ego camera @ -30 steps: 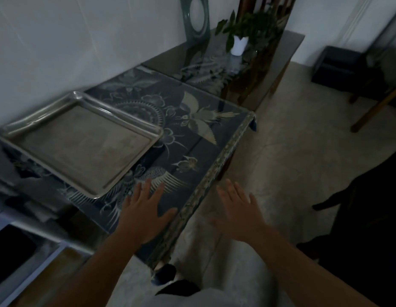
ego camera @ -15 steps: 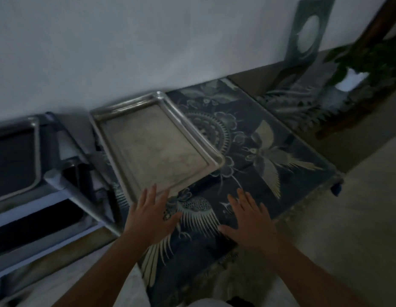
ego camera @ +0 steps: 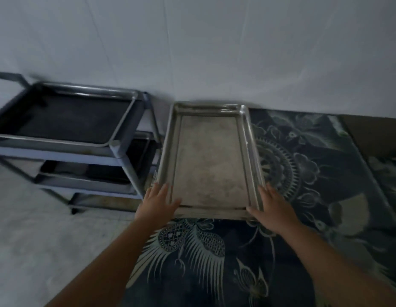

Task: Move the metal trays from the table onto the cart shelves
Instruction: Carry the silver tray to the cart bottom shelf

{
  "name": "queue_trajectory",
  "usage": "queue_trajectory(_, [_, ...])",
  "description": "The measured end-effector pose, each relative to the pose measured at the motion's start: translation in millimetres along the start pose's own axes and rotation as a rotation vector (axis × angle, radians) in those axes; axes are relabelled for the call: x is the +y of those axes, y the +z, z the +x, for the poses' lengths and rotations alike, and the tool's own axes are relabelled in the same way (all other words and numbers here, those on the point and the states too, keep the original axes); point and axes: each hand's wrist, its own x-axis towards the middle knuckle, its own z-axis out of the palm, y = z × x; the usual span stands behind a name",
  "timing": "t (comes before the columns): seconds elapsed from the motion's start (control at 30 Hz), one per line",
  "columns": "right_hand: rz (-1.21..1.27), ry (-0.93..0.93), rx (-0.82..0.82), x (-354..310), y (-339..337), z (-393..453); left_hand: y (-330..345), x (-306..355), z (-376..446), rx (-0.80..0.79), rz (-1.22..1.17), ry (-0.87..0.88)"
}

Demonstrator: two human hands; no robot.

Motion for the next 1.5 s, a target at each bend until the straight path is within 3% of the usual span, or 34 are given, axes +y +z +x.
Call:
queue_trajectory(0.23, [0.193,0.067,-0.021,12.4,6.6,61.5,13.5,-16.5,37.0,-0.003,-0.153,-0.224])
queue_trajectory(0.33, [0.470,0.127,0.057,11.1,12.8,81.0,14.9,-18.2,65.0,0.013,-0.340,-0.327])
queue_trajectory(0.5, [0.941,0.434,0.261,10.3,13.9,112.0,8.1,-32.6,102.1,0.062,-0.519,-0.410])
queue_trajectory(0.73, [1.228,0.460,0.052,26.2,20.9,127.7,14.6,-38.3,119.8,0.096,-0.626,-0.456])
queue_trajectory(0.97, [1.007,0.436,0.260,15.7,21.6,119.0,14.0,-35.8,109.0,0.279,-0.513,-0.442])
queue_trajectory(1.13, [0.910,0.378,0.283,14.3,18.6,91.6,11.8,-43.1,76.2,0.248,-0.508,-0.438])
queue_trajectory(1.5, [0.991,0.248,0.323,15.2,10.8,-2.4,8.8,-55.8,-48.2,0.326,-0.676,-0.398])
